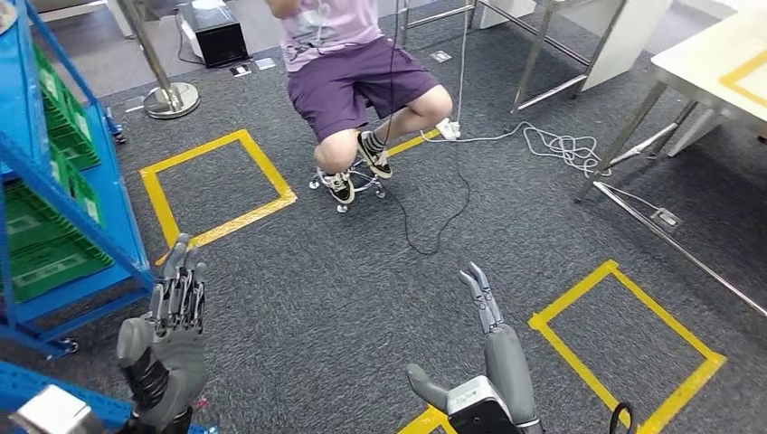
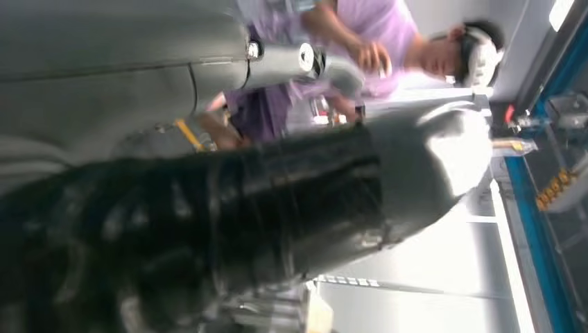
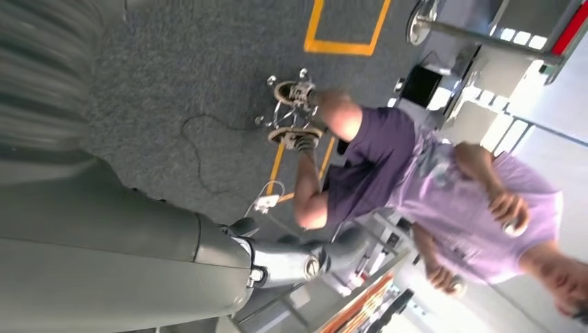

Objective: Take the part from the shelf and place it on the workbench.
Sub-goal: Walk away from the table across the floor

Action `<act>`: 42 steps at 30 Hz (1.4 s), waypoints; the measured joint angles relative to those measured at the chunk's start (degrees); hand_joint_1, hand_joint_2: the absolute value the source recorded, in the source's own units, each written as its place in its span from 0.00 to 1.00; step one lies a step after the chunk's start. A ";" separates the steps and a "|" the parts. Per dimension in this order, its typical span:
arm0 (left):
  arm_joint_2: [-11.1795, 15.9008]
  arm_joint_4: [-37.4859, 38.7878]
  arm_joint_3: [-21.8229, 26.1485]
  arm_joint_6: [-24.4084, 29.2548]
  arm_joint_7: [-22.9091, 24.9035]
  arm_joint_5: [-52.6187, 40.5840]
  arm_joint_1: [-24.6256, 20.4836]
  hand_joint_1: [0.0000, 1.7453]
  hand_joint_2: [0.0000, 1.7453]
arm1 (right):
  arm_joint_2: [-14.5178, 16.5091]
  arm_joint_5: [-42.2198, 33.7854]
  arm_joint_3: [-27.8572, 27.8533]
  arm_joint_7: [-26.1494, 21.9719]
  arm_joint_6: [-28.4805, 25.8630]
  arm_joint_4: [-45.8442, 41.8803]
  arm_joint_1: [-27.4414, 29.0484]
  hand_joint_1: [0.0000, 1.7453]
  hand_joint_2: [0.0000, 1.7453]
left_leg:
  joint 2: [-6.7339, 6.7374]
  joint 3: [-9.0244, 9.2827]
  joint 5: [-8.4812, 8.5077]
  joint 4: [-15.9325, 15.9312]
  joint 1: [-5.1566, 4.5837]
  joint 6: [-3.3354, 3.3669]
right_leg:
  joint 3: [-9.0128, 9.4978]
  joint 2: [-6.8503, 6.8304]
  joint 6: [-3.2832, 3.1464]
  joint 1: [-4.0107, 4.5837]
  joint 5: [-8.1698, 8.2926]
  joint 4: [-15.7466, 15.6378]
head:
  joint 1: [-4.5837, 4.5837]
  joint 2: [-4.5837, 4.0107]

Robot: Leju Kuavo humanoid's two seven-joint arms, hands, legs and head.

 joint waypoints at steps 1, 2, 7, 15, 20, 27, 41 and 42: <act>0.01 0.00 0.01 0.00 0.00 0.00 0.06 0.00 0.00 | -0.01 0.01 0.04 0.01 -0.01 0.00 -0.03 0.00 1.00 | -0.55 -0.13 0.19 -0.02 -0.01 0.39 | -0.43 0.62 0.30 -0.15 -0.72 0.83 | 0.10 0.00; 0.02 -0.01 0.00 -0.01 -0.01 0.00 0.06 0.00 0.00 | -0.01 0.01 0.06 0.00 -0.01 0.00 -0.04 0.00 1.00 | -1.03 -0.19 0.41 -0.05 0.02 0.72 | -1.06 1.61 0.55 -0.29 -1.81 2.24 | 0.23 0.00; -0.01 0.06 -0.01 -0.03 0.01 0.00 0.01 0.00 0.00 | -0.04 0.03 0.15 0.00 -0.02 0.00 0.10 0.00 1.00 | -4.33 -0.84 1.03 0.00 -0.83 1.66 | -6.97 5.19 0.06 -0.06 -7.52 16.15 | 1.63 0.01; 0.00 -0.13 0.01 -0.01 0.32 -1.29 0.05 0.00 0.00 | -0.05 0.38 0.22 -0.02 -0.02 -0.16 -0.11 0.00 1.00 | -8.46 -1.24 2.21 -0.77 -0.34 0.53 | 1.45 8.10 -3.50 1.76 -0.23 -0.92 | 2.16 0.01; 0.64 -2.93 0.45 -0.18 0.86 -3.04 0.07 0.00 0.00 | 0.02 0.66 0.30 -0.04 -0.07 -0.19 0.02 0.00 1.00 | -3.64 -5.36 -2.10 6.56 -0.52 -0.47 | 2.59 5.48 -3.78 1.24 1.17 -3.59 | 1.07 0.01; 1.14 -6.54 0.77 -0.90 0.73 -1.81 0.42 0.00 0.00 | 0.02 1.71 0.39 0.00 -0.10 -0.23 0.22 0.00 1.00 | 0.01 -1.93 -0.23 2.76 0.67 -2.39 | 1.07 1.20 -2.06 0.59 -0.21 -0.87 | -1.04 0.01; 1.41 -7.83 0.84 -1.33 -0.51 0.20 0.99 0.00 0.00 | -0.05 2.60 0.49 0.35 -0.25 -0.52 0.28 0.00 1.00 | -6.73 -1.85 1.54 0.59 -0.47 1.08 | -2.85 6.27 -1.10 0.23 -4.32 9.76 | 1.04 0.01; 1.41 -7.84 0.84 -1.34 -0.57 0.23 0.98 0.00 0.00 | -0.05 2.66 0.49 0.37 -0.26 -0.54 0.27 0.00 1.00 | -7.36 -1.91 1.71 0.57 -0.47 0.90 | -1.07 7.53 -1.55 0.35 -3.02 5.94 | 1.02 0.01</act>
